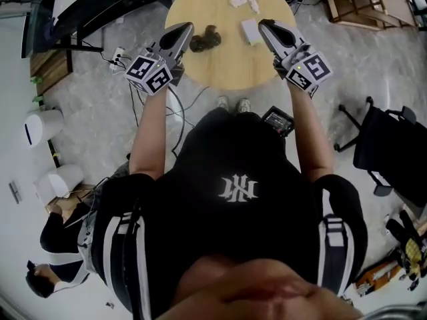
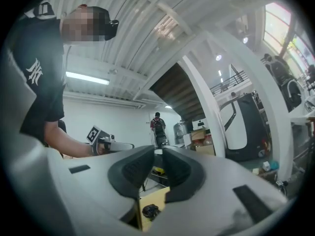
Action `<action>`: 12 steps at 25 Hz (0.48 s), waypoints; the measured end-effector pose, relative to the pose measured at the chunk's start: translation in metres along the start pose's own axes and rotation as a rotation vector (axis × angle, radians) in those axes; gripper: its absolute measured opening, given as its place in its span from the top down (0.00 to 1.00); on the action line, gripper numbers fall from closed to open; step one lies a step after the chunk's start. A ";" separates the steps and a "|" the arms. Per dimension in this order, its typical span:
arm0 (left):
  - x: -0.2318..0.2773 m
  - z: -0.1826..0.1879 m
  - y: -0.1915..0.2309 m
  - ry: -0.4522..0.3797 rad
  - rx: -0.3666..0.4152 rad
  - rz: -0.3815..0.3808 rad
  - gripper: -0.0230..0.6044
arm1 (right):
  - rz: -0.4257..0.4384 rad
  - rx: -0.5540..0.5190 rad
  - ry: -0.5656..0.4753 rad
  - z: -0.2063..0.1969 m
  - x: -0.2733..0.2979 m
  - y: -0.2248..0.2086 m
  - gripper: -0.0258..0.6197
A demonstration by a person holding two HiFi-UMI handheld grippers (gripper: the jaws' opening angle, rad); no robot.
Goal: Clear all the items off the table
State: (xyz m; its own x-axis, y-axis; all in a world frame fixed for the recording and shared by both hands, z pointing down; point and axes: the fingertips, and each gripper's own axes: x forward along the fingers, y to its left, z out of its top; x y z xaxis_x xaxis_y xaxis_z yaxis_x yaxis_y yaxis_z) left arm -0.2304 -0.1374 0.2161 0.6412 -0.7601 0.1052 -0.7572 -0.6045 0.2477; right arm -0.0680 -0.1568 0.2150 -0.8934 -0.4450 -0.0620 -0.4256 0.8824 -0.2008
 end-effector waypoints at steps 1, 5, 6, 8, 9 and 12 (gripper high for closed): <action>-0.003 -0.002 0.004 0.002 -0.008 0.011 0.94 | 0.015 0.005 0.004 -0.001 0.006 0.004 0.81; -0.010 -0.011 0.010 0.020 0.020 0.043 0.94 | 0.089 -0.021 0.069 -0.016 0.036 0.024 0.67; -0.010 -0.017 0.010 0.035 0.026 0.044 0.94 | 0.099 -0.026 0.089 -0.023 0.043 0.027 0.67; -0.010 -0.030 0.014 0.061 0.030 0.046 0.94 | 0.115 -0.034 0.125 -0.037 0.058 0.032 0.57; -0.010 -0.036 0.018 0.068 0.027 0.047 0.94 | 0.123 -0.037 0.144 -0.047 0.066 0.034 0.53; -0.015 -0.056 0.031 0.076 0.020 0.047 0.94 | 0.161 -0.046 0.208 -0.083 0.089 0.042 0.52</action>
State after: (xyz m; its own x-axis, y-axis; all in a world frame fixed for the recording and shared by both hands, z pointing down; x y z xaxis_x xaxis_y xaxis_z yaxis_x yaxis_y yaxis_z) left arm -0.2566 -0.1314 0.2760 0.6122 -0.7676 0.1896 -0.7883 -0.5739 0.2220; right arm -0.1777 -0.1471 0.2821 -0.9584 -0.2617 0.1137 -0.2777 0.9473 -0.1600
